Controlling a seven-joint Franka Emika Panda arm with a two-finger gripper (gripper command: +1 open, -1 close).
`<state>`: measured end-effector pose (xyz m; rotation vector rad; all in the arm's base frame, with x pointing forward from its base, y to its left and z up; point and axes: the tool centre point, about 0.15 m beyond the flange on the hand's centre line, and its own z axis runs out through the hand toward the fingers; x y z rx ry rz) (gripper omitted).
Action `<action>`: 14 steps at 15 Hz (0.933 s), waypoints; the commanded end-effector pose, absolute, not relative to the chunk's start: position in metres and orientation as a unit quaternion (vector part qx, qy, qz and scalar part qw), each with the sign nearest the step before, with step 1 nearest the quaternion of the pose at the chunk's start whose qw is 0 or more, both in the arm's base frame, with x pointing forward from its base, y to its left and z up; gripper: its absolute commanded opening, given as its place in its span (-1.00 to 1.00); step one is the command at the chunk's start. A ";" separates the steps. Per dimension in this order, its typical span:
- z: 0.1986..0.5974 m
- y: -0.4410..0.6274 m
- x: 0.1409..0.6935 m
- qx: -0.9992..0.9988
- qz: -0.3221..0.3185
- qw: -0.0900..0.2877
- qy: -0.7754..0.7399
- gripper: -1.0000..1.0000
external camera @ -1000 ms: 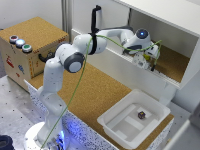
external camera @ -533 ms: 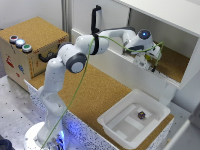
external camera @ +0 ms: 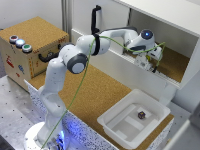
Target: Move to the white box and store the yellow object
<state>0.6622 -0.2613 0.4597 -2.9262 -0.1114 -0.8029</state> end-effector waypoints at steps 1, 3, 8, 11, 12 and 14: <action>0.482 -0.286 0.576 -0.949 -0.303 0.063 -0.063 -1.00; 0.487 -0.296 0.544 -0.948 -0.307 0.064 -0.058 -1.00; 0.460 -0.317 0.468 -0.960 -0.272 0.059 -0.015 -1.00; 0.426 -0.319 0.436 -0.972 -0.234 0.025 -0.025 -1.00; 0.417 -0.322 0.428 -0.974 -0.226 0.023 -0.019 -1.00; 0.397 -0.333 0.409 -0.978 -0.208 0.019 0.008 -1.00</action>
